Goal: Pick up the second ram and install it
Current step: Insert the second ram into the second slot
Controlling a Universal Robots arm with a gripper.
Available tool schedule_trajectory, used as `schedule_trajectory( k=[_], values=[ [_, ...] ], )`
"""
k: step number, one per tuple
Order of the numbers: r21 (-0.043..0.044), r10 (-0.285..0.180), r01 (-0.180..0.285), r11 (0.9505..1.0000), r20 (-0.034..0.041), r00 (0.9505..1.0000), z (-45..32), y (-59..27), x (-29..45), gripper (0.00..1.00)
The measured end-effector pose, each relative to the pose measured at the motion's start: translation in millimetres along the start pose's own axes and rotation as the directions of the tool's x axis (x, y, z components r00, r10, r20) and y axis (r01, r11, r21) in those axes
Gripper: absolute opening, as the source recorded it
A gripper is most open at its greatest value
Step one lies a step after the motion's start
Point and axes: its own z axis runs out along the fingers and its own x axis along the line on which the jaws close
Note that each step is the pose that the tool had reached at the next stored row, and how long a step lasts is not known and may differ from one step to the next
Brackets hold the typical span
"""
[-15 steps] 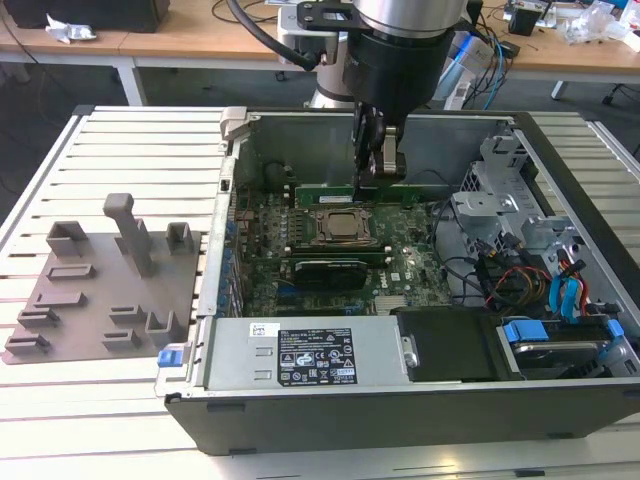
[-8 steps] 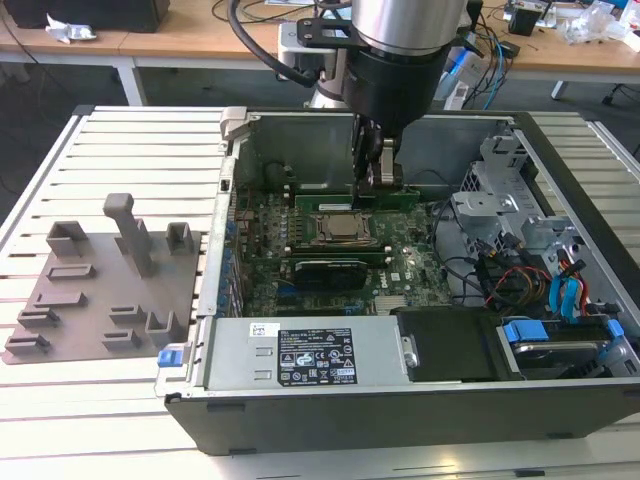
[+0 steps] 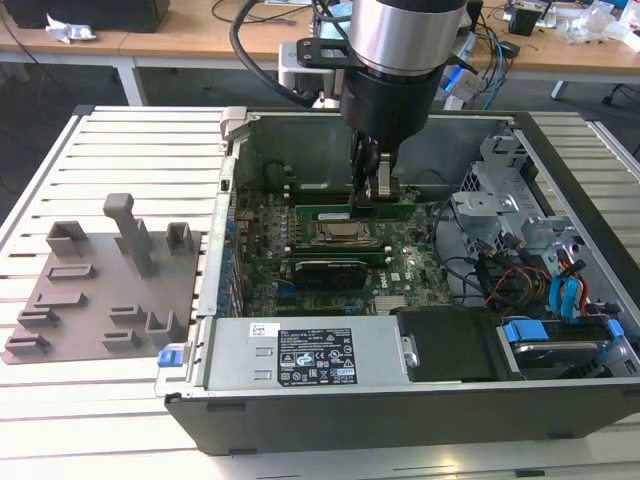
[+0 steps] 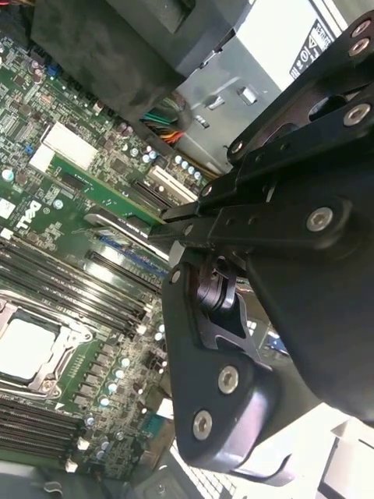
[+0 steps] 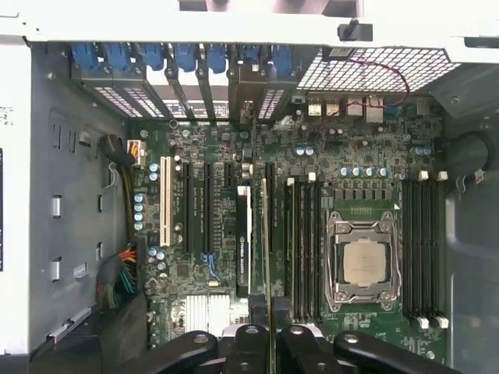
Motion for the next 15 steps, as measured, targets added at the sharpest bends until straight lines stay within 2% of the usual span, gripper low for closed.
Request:
schedule_trajectory(
  k=[15],
  values=[
    [-0.0001, 0.000, 0.000, 1.0000, 0.0001, 1.0000, 23.6, -0.6, 1.1, 0.13]
  ],
)
